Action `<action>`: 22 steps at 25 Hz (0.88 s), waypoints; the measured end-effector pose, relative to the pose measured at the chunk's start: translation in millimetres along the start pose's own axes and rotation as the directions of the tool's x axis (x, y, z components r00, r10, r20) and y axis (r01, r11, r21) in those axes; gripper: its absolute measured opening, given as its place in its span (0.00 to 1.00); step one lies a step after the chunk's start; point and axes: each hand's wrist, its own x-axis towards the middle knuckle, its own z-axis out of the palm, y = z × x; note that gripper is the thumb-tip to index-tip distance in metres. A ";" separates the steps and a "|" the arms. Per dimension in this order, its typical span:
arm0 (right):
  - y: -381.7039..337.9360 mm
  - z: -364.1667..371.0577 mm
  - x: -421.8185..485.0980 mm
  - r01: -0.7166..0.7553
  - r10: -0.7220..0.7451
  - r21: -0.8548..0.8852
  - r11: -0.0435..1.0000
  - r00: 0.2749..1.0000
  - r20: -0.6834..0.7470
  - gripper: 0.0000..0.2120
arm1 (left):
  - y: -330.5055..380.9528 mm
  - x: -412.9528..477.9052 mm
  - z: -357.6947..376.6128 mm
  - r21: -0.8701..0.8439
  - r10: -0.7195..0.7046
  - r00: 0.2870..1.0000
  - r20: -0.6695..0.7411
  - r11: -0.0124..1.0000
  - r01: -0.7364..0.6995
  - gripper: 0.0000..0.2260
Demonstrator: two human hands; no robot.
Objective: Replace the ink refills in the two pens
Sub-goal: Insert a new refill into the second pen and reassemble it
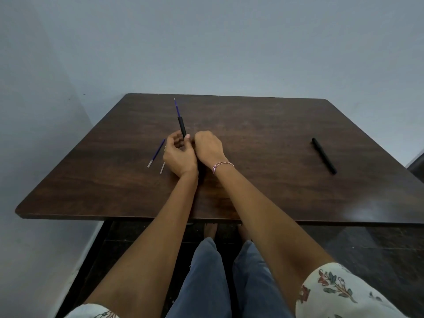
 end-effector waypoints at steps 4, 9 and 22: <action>12.8 -0.5 3.8 -0.129 0.132 0.211 0.969 0.991 0.000 0.09 | 1.3 0.0 0.1 -0.025 -0.005 1.000 0.022 1.000 0.005 0.09; 51.7 -18.5 -1.5 -0.245 0.353 0.699 0.672 0.936 -0.012 0.05 | 1.2 -3.7 4.2 -0.027 0.047 0.984 0.170 0.999 -0.043 0.08; 119.7 -18.1 -44.5 0.053 0.549 0.987 0.150 0.826 -0.128 0.18 | -3.0 -10.6 12.6 0.023 0.149 0.811 0.565 0.980 -0.196 0.08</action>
